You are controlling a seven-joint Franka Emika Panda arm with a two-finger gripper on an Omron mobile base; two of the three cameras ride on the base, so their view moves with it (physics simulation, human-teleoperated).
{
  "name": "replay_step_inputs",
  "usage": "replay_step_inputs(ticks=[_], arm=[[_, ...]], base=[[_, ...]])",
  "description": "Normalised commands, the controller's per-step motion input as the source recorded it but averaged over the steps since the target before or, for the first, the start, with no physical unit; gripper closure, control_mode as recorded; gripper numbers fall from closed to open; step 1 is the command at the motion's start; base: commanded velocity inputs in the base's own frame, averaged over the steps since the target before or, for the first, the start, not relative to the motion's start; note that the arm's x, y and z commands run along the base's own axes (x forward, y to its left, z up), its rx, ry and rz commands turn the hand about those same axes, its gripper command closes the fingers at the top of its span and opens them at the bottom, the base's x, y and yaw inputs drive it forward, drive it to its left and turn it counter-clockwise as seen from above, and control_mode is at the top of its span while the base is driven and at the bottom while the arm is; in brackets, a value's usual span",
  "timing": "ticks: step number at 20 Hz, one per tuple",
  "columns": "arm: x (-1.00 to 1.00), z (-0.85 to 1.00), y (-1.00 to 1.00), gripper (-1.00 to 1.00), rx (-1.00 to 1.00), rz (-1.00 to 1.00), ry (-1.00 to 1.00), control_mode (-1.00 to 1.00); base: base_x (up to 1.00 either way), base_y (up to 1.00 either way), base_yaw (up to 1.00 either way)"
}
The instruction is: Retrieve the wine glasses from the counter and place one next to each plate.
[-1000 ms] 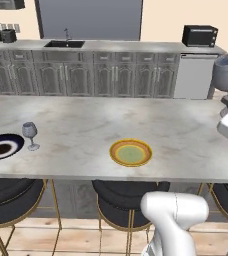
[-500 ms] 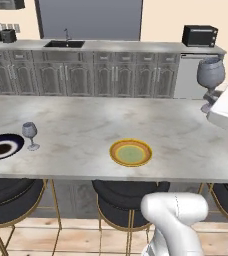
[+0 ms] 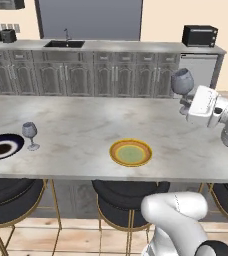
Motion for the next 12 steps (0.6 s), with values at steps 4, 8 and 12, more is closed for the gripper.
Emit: replay_step_inputs(ticks=[4, 8, 12], arm=[[0.44, -0.38, -0.07, 1.0, -0.12, 0.2, 0.0, -1.0], [0.26, -0.38, -0.23, 1.0, -0.08, 0.23, 0.0, -1.0], [0.18, -0.4, -0.03, 1.0, -0.15, 0.17, 0.02, -1.0]], base=[[0.0, 0.0, 0.0], [0.0, 0.0, 0.0], [0.0, 0.0, 0.0]])
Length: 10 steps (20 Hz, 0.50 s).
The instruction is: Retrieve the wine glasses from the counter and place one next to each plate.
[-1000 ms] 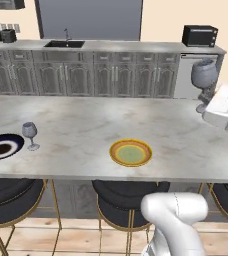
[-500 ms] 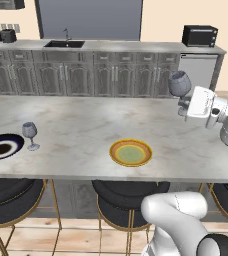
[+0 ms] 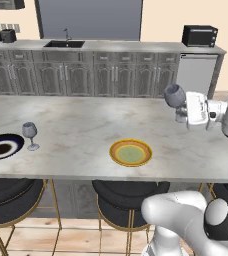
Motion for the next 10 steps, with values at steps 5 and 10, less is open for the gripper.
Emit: replay_step_inputs(ticks=[5, 10], arm=[[0.11, -0.24, 0.0, 1.0, -0.15, 0.08, 0.0, -1.0], [0.01, -0.16, 0.03, 1.0, -0.11, 0.0, 0.0, -1.0]], base=[[0.0, 0.0, 0.0], [0.0, 0.0, 0.0]])
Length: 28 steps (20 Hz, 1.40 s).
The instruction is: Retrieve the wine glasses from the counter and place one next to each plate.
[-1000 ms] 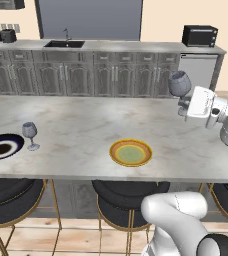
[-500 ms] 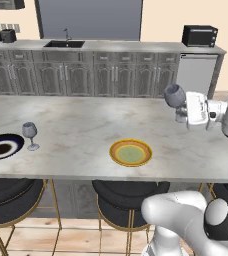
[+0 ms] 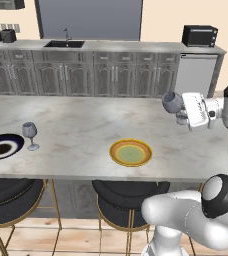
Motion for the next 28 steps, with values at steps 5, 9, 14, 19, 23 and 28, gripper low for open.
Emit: replay_step_inputs(ticks=[5, 9, 14, 19, 23, 28], arm=[[0.12, -0.07, 0.13, 1.0, -0.02, -0.11, 0.08, -1.0], [0.02, -0.06, 0.15, 1.0, 0.0, -0.15, 0.12, -1.0], [0.08, -0.12, 0.01, 1.0, 0.01, -0.1, 0.06, -1.0], [0.0, -0.15, 0.0, 1.0, -0.02, -0.01, 0.0, -1.0], [0.0, -0.34, 0.0, 1.0, 0.0, 0.01, 0.04, -1.0], [0.0, -0.43, 0.0, 1.0, 0.01, 0.05, 0.0, -1.0]], base=[[0.0, 0.0, 0.0], [0.0, 0.0, 0.0], [0.0, 0.0, 0.0], [0.0, 0.0, 0.0], [0.0, 0.0, 0.0], [0.0, 0.0, 0.0]])
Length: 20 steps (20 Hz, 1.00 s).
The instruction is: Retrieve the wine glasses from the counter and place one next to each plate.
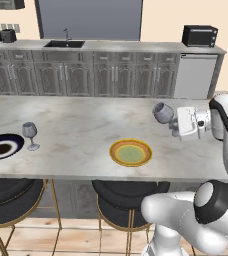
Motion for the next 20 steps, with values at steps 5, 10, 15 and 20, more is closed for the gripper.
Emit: replay_step_inputs(ticks=[5, 10, 15, 20], arm=[[0.0, -0.43, 0.0, 1.0, 0.0, 0.06, 0.0, -1.0], [0.0, -0.44, 0.0, 1.0, 0.01, 0.04, 0.0, -1.0], [0.0, -0.42, 0.0, 1.0, 0.0, 0.01, 0.0, -1.0], [0.0, -0.22, 0.0, 1.0, 0.0, 0.0, 0.0, -1.0]], base=[[0.0, 0.0, 0.0], [0.0, 0.0, 0.0], [0.0, 0.0, 0.0], [0.0, 0.0, 0.0]])
